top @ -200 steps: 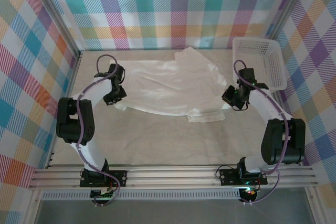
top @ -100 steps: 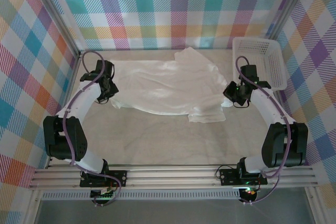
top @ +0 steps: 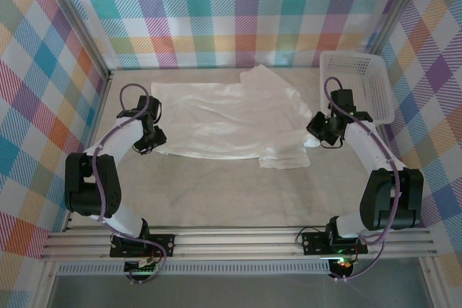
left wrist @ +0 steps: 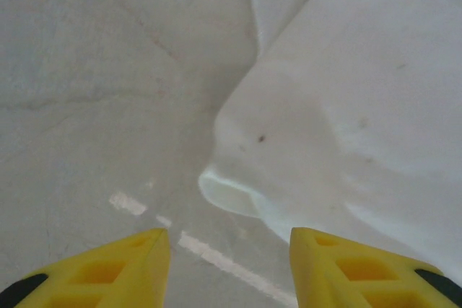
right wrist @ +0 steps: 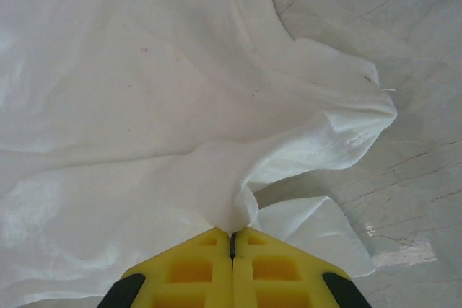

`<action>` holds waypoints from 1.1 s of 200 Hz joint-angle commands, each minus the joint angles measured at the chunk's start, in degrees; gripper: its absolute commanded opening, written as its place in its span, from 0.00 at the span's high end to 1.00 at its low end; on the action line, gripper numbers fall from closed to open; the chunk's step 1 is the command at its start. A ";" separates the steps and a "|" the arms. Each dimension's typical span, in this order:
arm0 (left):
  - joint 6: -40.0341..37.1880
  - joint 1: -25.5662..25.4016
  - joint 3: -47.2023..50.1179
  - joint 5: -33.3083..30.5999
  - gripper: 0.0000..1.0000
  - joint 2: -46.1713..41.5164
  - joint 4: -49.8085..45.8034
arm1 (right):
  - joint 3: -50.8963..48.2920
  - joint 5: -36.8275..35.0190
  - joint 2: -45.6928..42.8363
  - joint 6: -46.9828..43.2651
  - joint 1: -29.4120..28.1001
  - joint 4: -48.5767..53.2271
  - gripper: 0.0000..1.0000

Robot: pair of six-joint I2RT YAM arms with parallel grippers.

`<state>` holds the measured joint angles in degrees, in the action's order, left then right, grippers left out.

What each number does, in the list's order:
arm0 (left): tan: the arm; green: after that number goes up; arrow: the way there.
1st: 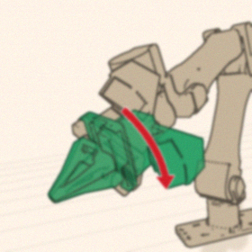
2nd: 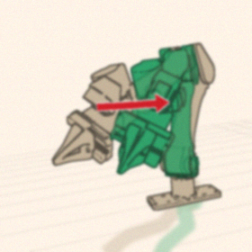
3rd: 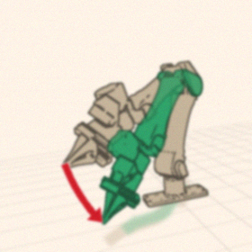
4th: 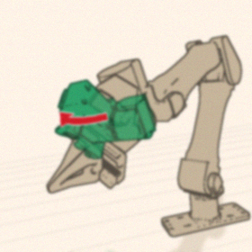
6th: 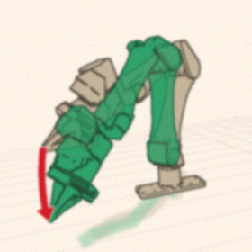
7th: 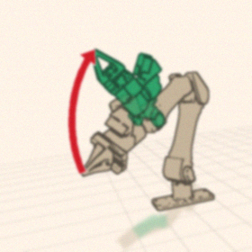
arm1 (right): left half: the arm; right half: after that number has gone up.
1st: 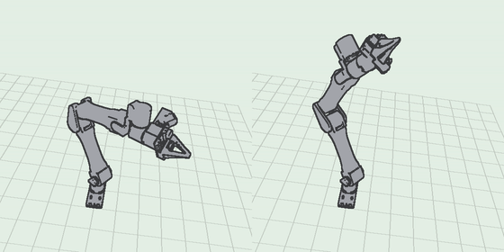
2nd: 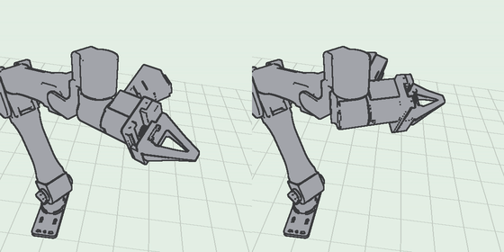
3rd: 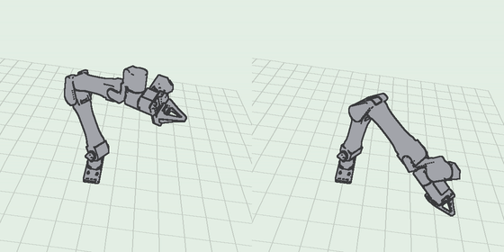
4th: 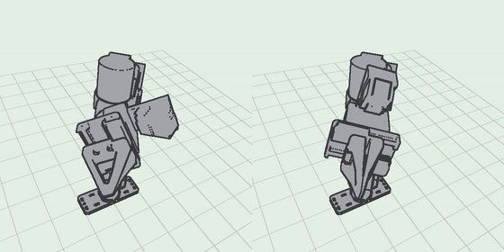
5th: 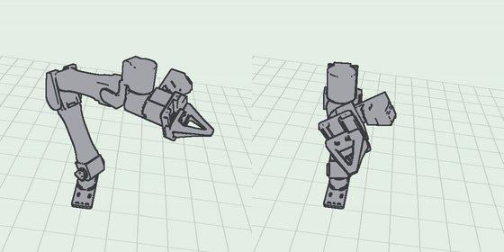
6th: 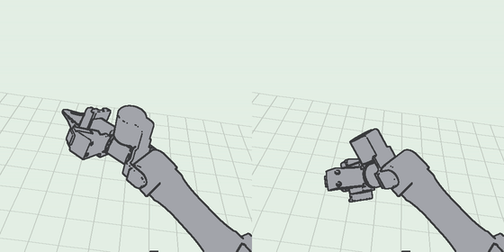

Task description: Fold the inside-out t-shirt

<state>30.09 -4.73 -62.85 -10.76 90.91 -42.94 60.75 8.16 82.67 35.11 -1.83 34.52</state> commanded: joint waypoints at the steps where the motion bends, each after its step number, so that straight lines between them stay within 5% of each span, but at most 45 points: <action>1: 2.07 0.34 1.78 -1.64 0.53 -0.83 1.87 | -0.12 1.24 -0.54 -0.05 0.33 -0.52 1.00; 116: 1.75 1.83 4.74 -1.02 0.78 5.67 13.41 | 0.33 0.78 -1.20 -0.58 0.38 0.35 1.00; 168: 1.41 2.71 6.17 -1.35 0.75 6.29 13.32 | 0.86 0.98 -0.94 -0.39 0.35 0.51 1.00; 176: 1.40 2.80 6.18 -0.97 0.80 6.29 13.66 | 0.95 0.97 -0.94 -0.29 0.37 0.49 1.00; 186: 1.16 2.95 5.85 -0.18 1.00 6.16 13.75 | 1.24 0.79 -1.15 -0.10 0.39 0.61 1.00; 220: -1.36 3.15 0.08 3.22 1.00 -3.03 9.95 | 8.75 -0.17 -3.59 1.26 0.42 5.93 1.00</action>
<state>31.03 -2.42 -57.89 -9.87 95.92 -30.02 62.54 8.45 82.65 35.22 -1.83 36.56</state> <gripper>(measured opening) 0.053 0.049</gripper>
